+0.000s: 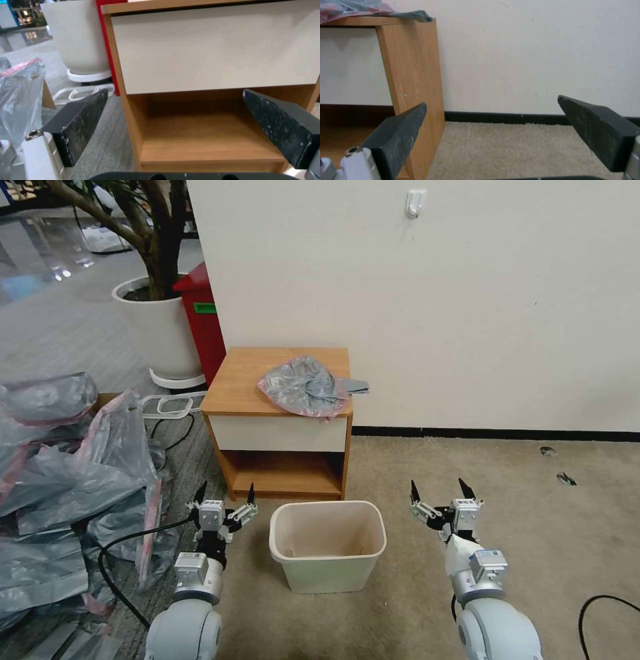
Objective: Pick up the garbage bag from the table and place it over the trash can.
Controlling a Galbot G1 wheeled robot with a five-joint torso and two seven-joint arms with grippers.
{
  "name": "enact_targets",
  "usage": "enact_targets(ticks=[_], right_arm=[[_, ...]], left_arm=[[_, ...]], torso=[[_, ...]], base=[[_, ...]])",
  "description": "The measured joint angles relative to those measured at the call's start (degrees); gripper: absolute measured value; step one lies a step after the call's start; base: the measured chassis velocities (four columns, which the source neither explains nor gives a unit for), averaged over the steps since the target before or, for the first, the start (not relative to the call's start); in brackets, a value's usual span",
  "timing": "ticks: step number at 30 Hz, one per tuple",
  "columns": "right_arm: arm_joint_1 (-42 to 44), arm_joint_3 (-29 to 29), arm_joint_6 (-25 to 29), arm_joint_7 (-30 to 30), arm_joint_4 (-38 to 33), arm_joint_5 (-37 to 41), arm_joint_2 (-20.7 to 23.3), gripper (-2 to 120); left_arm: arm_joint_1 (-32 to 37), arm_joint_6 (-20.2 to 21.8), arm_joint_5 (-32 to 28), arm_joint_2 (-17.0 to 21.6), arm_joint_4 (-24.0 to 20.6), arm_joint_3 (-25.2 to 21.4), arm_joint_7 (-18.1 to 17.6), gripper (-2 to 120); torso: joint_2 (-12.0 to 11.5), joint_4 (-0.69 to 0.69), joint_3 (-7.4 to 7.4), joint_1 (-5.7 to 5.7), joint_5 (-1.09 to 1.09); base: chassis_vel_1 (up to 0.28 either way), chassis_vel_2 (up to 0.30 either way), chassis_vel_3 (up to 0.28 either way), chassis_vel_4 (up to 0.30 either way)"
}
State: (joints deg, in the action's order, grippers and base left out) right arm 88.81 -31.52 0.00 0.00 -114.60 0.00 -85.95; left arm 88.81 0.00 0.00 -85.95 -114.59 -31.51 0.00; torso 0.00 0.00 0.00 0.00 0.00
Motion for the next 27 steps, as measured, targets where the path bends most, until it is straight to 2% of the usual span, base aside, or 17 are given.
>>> enact_targets(ticks=[27], right_arm=[[0.0,0.0,0.0,0.0,0.0,0.0,0.0,100]], left_arm=[[0.0,0.0,0.0,0.0,0.0,0.0,0.0,100]], torso=[[0.0,0.0,0.0,0.0,0.0]], base=[[0.0,0.0,0.0,0.0]])
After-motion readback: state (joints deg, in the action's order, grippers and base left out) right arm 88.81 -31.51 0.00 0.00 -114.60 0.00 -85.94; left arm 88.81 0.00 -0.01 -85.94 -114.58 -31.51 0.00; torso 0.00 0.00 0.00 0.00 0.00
